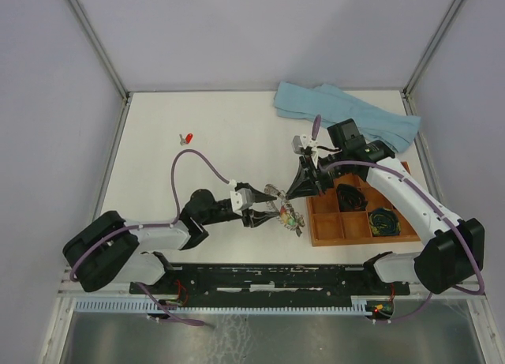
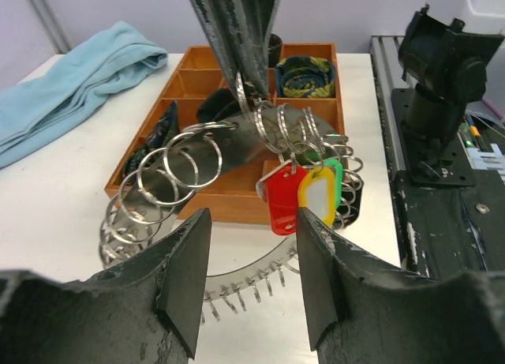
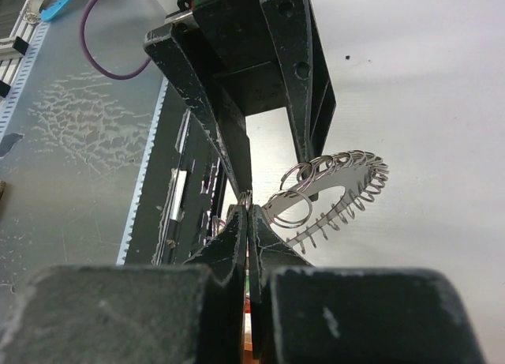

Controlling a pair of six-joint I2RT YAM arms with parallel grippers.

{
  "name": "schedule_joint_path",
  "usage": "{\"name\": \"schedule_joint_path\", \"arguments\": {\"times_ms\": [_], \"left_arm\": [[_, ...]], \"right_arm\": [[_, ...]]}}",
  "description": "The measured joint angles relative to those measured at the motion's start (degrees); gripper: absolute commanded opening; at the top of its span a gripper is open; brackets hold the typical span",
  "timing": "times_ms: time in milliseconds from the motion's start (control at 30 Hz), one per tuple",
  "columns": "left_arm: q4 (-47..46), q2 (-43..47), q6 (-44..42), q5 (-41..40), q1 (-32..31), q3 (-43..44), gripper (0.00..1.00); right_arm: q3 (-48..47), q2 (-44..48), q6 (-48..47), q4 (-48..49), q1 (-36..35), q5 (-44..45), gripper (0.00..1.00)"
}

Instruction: Remove the keys from the keyring

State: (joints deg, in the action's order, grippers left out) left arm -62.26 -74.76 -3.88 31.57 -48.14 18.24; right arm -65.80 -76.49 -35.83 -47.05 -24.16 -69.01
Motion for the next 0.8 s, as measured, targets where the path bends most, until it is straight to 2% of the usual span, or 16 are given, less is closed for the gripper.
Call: {"name": "schedule_joint_path", "arguments": {"times_ms": [267, 600, 700, 800], "left_arm": [[-1.2, -3.9, -0.4, 4.7, 0.0, 1.8, 0.52], [-2.7, -7.1, 0.2, 7.8, -0.2, 3.4, 0.44], [-2.9, -7.7, 0.7, 8.3, -0.2, 3.7, 0.37], [-2.9, -7.9, 1.2, 9.3, -0.2, 3.7, 0.37]], "right_arm": [[-0.1, 0.0, -1.2, -0.7, -0.2, -0.1, 0.01], [-0.1, -0.4, -1.9, -1.1, -1.3, -0.2, 0.01], [-0.1, -0.4, -2.0, -1.3, -1.4, -0.2, 0.01], [-0.1, -0.4, -2.1, -1.6, -1.4, -0.2, 0.01]]}}
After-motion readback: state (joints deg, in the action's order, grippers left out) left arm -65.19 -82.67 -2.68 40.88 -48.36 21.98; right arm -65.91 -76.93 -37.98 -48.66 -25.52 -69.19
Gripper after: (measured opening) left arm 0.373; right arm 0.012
